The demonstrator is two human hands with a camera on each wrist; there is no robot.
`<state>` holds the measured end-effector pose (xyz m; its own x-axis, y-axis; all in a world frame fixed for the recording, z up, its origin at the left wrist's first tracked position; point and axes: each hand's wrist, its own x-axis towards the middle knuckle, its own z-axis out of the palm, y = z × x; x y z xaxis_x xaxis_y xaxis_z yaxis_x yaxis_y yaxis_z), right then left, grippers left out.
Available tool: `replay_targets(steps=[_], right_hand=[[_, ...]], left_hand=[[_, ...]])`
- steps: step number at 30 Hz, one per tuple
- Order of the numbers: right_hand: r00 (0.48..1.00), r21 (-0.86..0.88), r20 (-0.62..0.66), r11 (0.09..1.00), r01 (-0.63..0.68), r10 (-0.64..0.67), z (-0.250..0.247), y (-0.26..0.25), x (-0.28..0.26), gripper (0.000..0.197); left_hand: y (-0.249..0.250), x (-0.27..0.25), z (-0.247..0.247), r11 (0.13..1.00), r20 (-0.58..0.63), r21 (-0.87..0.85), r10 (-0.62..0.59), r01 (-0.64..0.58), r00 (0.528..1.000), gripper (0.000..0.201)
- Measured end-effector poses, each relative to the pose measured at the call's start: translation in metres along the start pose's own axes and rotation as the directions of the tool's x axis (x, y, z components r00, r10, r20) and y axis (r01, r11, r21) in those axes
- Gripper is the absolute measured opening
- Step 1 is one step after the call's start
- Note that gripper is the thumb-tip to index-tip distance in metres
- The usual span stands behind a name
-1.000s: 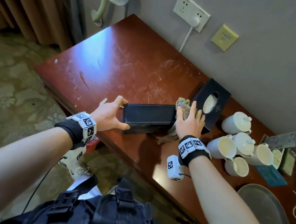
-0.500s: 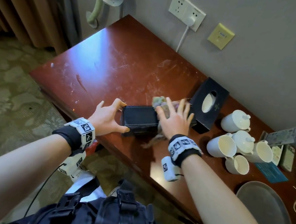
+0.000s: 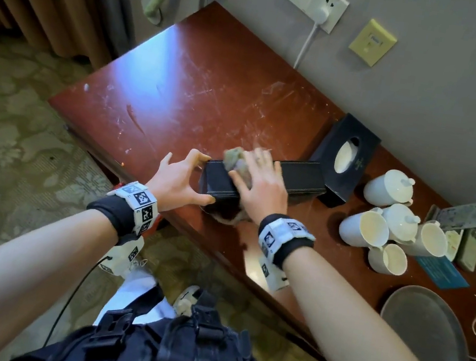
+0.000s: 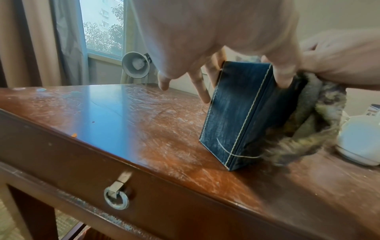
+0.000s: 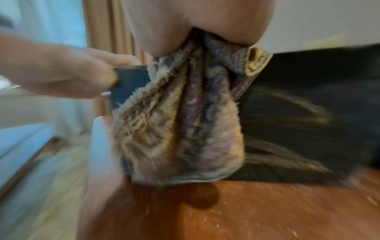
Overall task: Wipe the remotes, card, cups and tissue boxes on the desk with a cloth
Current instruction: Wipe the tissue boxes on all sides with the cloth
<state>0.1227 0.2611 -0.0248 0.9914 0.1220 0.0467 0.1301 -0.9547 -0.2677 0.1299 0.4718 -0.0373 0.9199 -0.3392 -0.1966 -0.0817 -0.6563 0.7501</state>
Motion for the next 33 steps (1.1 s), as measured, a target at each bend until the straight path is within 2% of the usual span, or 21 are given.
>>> replay_targets(steps=[3, 8, 11, 14, 17, 19, 24, 27, 29, 33], right_hand=[[0.981, 0.047, -0.021, 0.980, -0.193, 0.194, -0.013, 0.032, 0.005, 0.057], [0.962, 0.123, -0.080, 0.960, -0.251, 0.262, -0.008, 0.022, 0.004, 0.053], [0.967, 0.150, -0.042, 0.959, -0.241, 0.249, -0.015, 0.026, 0.002, 0.054], [0.959, 0.227, -0.008, 0.935, -0.273, 0.282, -0.030, 0.030, 0.003, 0.054], [0.923, 0.377, 0.008, 0.854, -0.359, 0.384, -0.051, 0.033, 0.008, 0.053], [0.905, 0.489, 0.023, 0.784, -0.382, 0.426, -0.063, 0.032, 0.010, 0.053], [0.878, 0.759, -0.037, 0.585, -0.286, 0.477, -0.078, 0.009, 0.014, 0.049], [0.847, 0.850, -0.083, 0.481, -0.214, 0.524, -0.091, 0.010, 0.014, 0.041], [0.835, 0.878, -0.079, 0.435, -0.201, 0.545, -0.099, 0.016, 0.014, 0.039], [0.823, 0.874, -0.051, 0.423, -0.237, 0.566, -0.101, 0.032, 0.005, 0.036]], left_hand=[[-0.006, 0.001, 0.004, 1.000, 0.004, -0.024, -0.011, 0.011, 1.000, 0.081], [-0.015, 0.006, 0.010, 0.999, 0.047, -0.002, -0.032, 0.032, 0.998, 0.089], [-0.017, 0.006, 0.010, 1.000, 0.032, 0.015, -0.014, 0.013, 0.999, 0.088], [-0.005, 0.008, 0.003, 0.998, -0.015, -0.054, 0.041, -0.042, 0.999, 0.085], [0.027, 0.015, -0.021, 0.990, -0.056, -0.101, 0.098, -0.103, 0.994, 0.084], [0.053, 0.024, -0.044, 0.990, -0.027, -0.014, 0.139, -0.139, 0.990, 0.082], [0.108, 0.049, -0.072, 0.949, 0.053, 0.278, 0.139, -0.149, 0.989, 0.094], [0.135, 0.058, -0.062, 0.928, 0.025, 0.343, 0.146, -0.146, 0.989, 0.091], [0.148, 0.063, -0.057, 0.925, 0.037, 0.358, 0.121, -0.126, 0.992, 0.092], [0.154, 0.066, -0.060, 0.940, 0.219, 0.312, 0.068, -0.136, 0.973, 0.096]])
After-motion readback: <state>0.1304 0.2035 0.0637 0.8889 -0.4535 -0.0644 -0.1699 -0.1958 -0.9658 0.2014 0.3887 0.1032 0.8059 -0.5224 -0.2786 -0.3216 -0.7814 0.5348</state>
